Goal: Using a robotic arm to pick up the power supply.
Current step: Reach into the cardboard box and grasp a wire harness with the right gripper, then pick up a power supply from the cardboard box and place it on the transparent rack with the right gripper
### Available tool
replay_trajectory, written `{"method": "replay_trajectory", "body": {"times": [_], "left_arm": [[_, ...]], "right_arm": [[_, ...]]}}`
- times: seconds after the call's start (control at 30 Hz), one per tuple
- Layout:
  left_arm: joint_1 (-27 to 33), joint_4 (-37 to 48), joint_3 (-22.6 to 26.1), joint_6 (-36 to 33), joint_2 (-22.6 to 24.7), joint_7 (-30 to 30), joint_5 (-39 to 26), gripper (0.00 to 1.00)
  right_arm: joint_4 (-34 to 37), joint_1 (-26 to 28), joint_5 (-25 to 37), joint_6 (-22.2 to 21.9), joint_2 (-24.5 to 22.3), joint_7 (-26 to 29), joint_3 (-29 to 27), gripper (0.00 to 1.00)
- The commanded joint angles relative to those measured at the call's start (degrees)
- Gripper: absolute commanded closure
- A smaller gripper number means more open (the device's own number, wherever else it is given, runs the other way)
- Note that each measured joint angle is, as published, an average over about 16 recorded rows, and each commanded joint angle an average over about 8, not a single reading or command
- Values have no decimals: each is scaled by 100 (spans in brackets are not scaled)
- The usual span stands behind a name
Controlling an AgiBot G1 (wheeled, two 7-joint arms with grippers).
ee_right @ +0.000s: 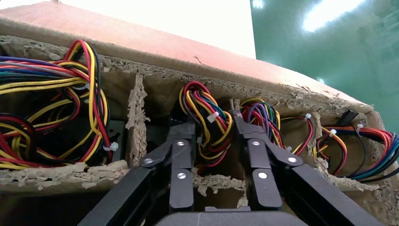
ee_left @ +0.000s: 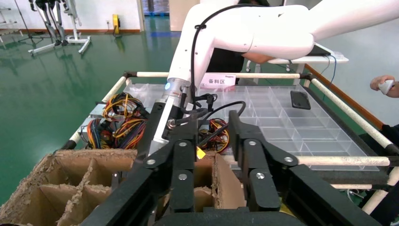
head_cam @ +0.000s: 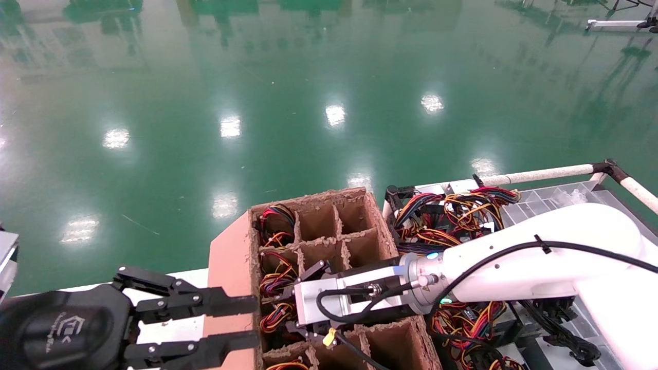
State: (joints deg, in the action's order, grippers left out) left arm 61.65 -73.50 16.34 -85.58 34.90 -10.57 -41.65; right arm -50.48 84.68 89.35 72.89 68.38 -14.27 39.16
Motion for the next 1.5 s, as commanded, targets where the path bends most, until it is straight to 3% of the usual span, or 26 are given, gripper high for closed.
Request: {"method": "replay_trajectory", "body": {"times": [0.03,0.53,0.87,1.2,1.5], "left_arm": [[0,0,1,0,0,0,1,0],[1,0,7,3,-3,3,5,0],[2,0,11,5,-4,5,7,0],[3,0,14,6,-6,7,10,0],[4,0,18,8,-7,9,12,0]], "right_arm": [[0,1,12,5,-1,24,9,100],[-197,-135,-367,191,-312,352,-189,100],[-471,-26,-1285,418,-880,829,-791,100],[-697,584,-1946,482,-1406,1316,-1375,100],[137,1693,-1934,691,-1512,1164,-1536,100]]}}
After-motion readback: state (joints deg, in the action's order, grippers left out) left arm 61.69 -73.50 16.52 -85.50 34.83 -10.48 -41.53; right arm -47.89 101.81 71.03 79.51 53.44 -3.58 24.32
